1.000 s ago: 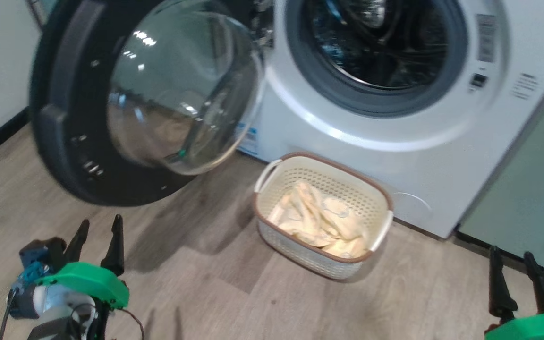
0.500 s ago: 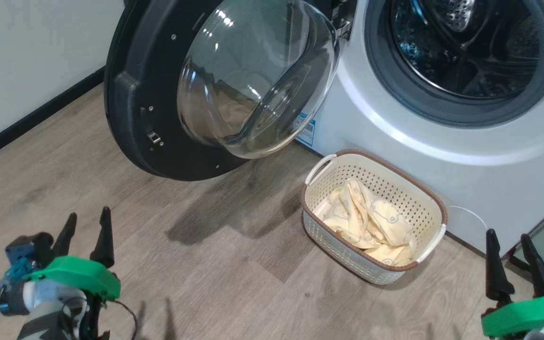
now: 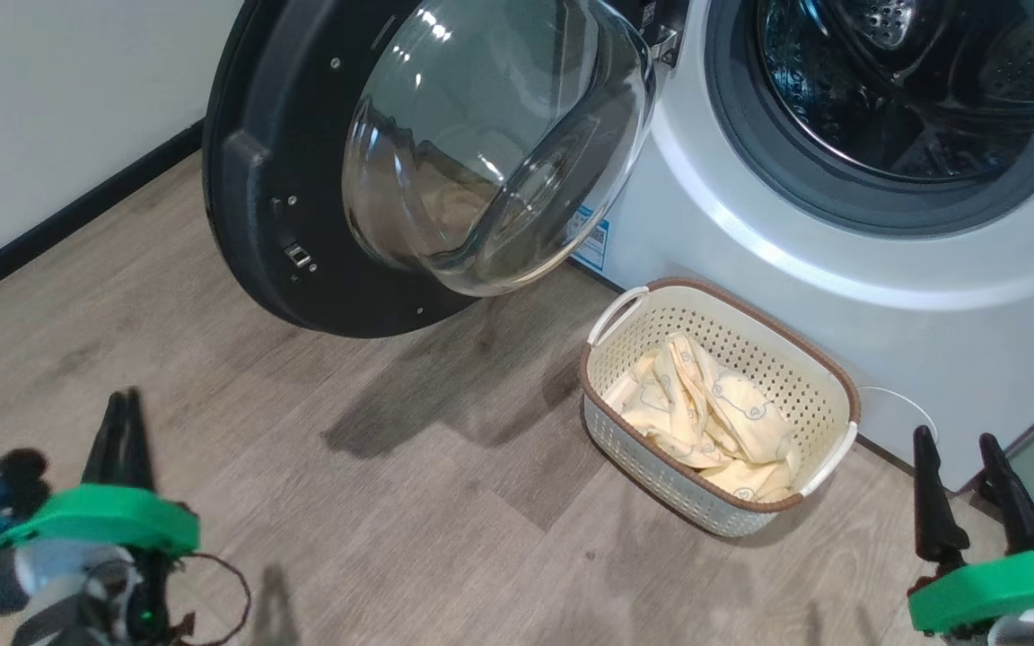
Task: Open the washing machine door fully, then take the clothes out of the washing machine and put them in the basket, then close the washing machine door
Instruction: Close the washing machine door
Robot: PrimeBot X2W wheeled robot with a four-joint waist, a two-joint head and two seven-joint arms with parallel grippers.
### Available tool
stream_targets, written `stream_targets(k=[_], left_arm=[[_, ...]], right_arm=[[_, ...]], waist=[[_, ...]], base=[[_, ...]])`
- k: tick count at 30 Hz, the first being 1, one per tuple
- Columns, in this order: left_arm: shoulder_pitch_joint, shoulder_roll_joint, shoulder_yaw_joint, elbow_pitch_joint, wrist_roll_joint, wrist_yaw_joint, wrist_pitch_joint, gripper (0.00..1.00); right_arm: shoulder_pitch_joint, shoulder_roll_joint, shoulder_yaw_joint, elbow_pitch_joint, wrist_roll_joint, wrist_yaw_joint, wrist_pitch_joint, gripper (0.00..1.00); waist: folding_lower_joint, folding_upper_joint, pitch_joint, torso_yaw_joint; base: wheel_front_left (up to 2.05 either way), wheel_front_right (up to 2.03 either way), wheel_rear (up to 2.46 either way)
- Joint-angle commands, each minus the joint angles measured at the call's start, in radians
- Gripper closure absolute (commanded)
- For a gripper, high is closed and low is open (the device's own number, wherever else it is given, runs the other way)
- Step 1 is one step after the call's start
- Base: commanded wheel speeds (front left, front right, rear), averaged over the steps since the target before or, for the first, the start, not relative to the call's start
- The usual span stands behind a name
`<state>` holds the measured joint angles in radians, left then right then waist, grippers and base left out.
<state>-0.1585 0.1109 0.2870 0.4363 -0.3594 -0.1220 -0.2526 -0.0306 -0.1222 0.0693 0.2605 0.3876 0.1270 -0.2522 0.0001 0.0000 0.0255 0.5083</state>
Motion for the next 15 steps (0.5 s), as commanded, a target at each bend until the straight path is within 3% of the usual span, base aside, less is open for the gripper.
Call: stream_targets(k=[1,7,15], left_arm=[[-0.03,0.029,0.052,-0.021,-0.044,-0.004,-0.009,1.0],[-0.086,0.068,0.08,-0.022,-0.312,-0.008,0.048,1.0],[-0.244,0.255,0.167,0.074,-0.695,-0.008,0.235,1.0]], right_arm=[[-0.044,-0.024,0.021,-0.027,0.007,0.004,-0.01,0.0],[-0.028,-0.019,0.017,-0.03,0.006,0.004,-0.01,0.0],[0.003,-0.021,0.003,-0.04,0.002,0.004,-0.01,0.0]], waist=[[-0.0001,0.0,-0.001,-0.001],[-0.0001,0.0,-0.006,-0.002],[-0.0001,0.0,-0.016,-0.013]], base=[[0.0,0.0,0.0],[0.0,0.0,0.0],[0.0,0.0,0.0]])
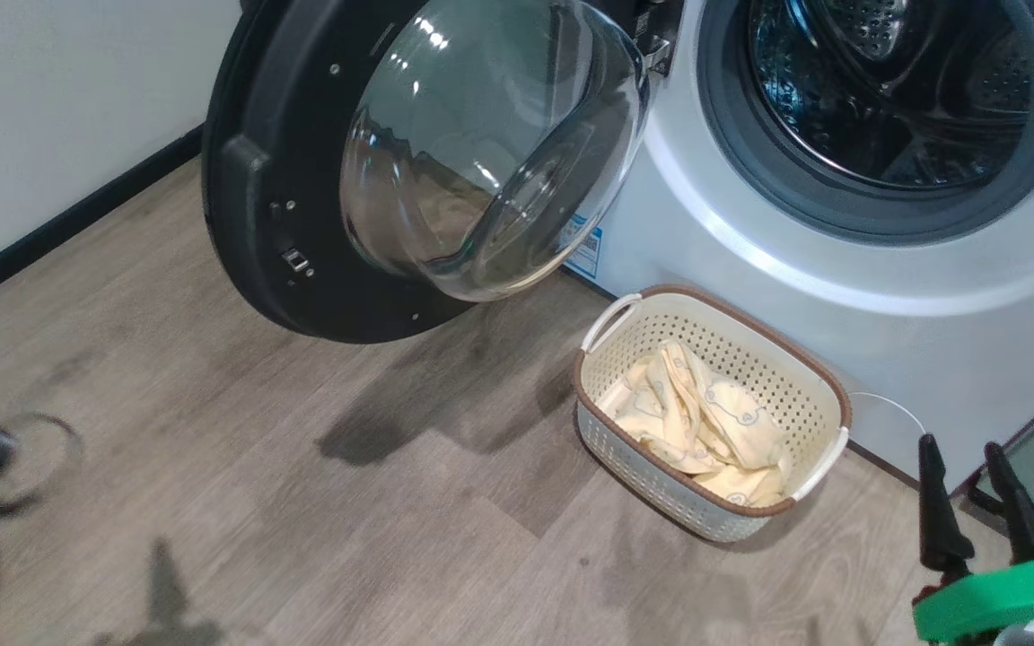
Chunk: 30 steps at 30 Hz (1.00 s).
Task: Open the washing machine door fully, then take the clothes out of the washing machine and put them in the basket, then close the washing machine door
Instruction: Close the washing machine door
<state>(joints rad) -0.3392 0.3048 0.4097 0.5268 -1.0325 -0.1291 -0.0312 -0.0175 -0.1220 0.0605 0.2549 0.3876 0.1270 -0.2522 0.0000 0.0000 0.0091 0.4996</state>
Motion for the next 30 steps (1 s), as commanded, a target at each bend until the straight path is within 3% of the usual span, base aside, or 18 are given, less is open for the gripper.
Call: stream_targets(k=[1,6,13,20,30], left_arm=[[-0.092,0.081,0.066,0.011,-0.061,-0.001,0.033,1.0],[-0.231,0.189,0.17,0.179,-0.211,-0.001,0.12,1.0],[-0.361,0.307,0.193,0.337,-0.296,-0.001,0.266,1.0],[-0.443,0.361,0.16,0.407,-0.328,-0.001,0.417,1.0],[-0.577,0.405,0.094,0.46,-0.323,-0.001,0.525,1.0]], right_arm=[[-0.009,-0.022,0.013,-0.035,0.001,0.004,-0.01,0.0],[-0.008,-0.029,0.019,-0.037,-0.001,0.004,-0.01,0.0],[-0.006,-0.045,0.026,-0.039,-0.003,0.004,-0.01,0.0],[-0.02,-0.07,0.028,-0.045,-0.008,0.004,-0.01,0.0],[-0.059,-0.11,0.041,-0.046,-0.009,0.004,-0.01,0.0]], waist=[[0.0,0.0,0.002,-0.009],[0.0,0.0,0.01,-0.038],[0.0,0.0,0.031,-0.075],[0.0,0.0,0.075,-0.098],[0.0,0.0,0.141,-0.135]], base=[[0.0,0.0,0.0],[0.0,0.0,0.0],[0.0,0.0,0.0],[0.0,0.0,0.0],[0.0,0.0,0.0]])
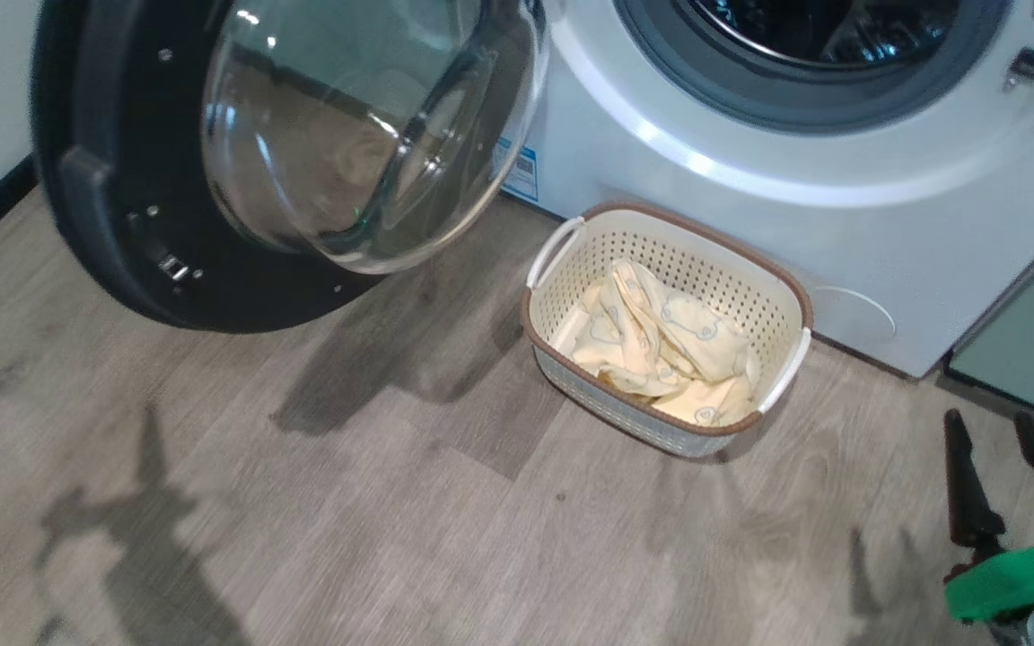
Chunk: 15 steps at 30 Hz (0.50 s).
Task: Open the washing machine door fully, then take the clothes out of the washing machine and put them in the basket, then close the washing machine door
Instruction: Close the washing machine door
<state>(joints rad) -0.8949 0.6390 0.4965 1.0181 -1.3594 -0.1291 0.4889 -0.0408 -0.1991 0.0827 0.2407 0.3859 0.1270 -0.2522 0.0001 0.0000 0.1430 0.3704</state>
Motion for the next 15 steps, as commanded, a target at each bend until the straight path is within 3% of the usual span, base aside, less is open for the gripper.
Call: stream_targets(k=[1,15], left_arm=[[-0.032,0.07,0.0,-0.03,0.006,-0.001,0.007,1.0],[-0.111,0.016,-0.121,-0.042,0.052,-0.001,0.064,1.0]], right_arm=[[-0.039,-0.036,0.02,-0.031,-0.007,0.004,-0.01,0.0],[-0.086,-0.053,0.026,-0.035,-0.011,0.004,-0.01,0.0]], waist=[[-0.0001,0.0,0.013,-0.009],[-0.0001,0.0,0.092,-0.046]], base=[[0.0,0.0,0.0],[0.0,0.0,0.0]])
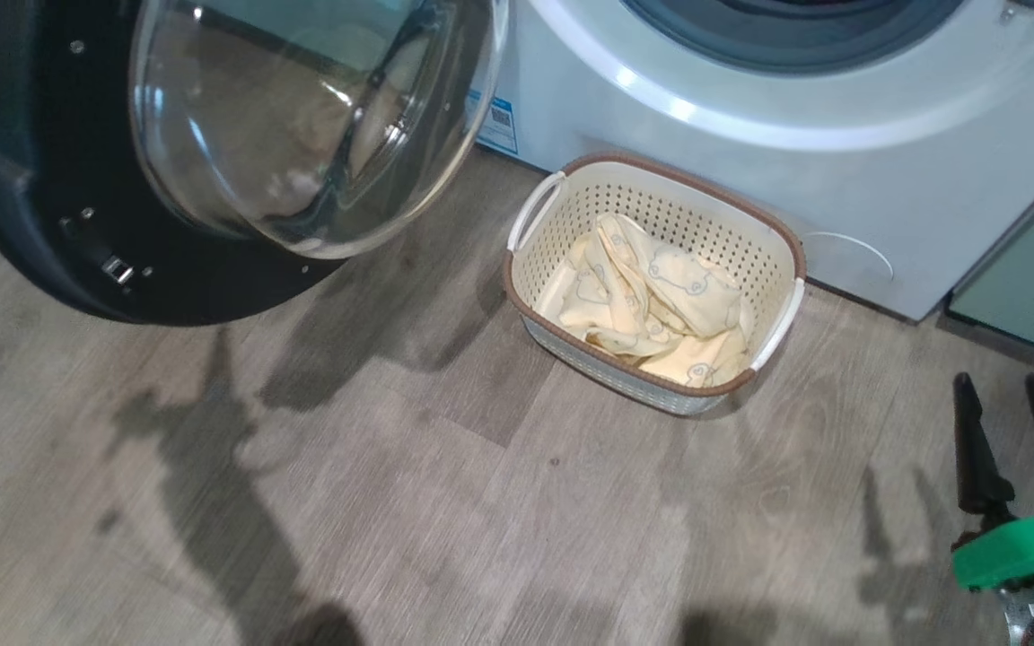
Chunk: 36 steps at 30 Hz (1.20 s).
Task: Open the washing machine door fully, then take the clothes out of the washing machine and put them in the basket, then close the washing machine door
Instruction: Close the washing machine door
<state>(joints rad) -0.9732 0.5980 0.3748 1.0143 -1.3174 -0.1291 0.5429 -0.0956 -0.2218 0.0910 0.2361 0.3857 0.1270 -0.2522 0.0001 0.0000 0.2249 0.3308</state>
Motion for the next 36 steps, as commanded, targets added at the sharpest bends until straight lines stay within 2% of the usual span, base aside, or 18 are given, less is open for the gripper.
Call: stream_targets(k=[1,13,22,36], left_arm=[[-0.038,0.053,-0.009,-0.039,0.015,-0.002,0.013,1.0],[-0.071,0.03,-0.089,-0.03,0.032,-0.002,0.083,1.0],[-0.056,0.005,-0.143,-0.042,0.015,-0.002,0.191,1.0],[0.05,-0.107,-0.25,-0.138,-0.015,-0.002,0.313,1.0]], right_arm=[[-0.035,-0.031,0.019,-0.03,-0.011,0.004,-0.01,0.0],[-0.059,-0.031,0.018,-0.03,-0.014,0.004,-0.01,0.0],[-0.052,-0.018,0.015,-0.021,-0.013,0.004,-0.01,0.0],[-0.001,0.021,0.01,-0.01,-0.007,0.004,-0.01,0.0]], waist=[[-0.0001,0.0,0.015,-0.01],[-0.0001,0.0,0.048,-0.035],[-0.0001,0.0,0.021,-0.033],[-0.0001,0.0,-0.101,-0.041]], base=[[0.0,0.0,0.0],[0.0,0.0,0.0],[0.0,0.0,0.0],[0.0,0.0,0.0]])
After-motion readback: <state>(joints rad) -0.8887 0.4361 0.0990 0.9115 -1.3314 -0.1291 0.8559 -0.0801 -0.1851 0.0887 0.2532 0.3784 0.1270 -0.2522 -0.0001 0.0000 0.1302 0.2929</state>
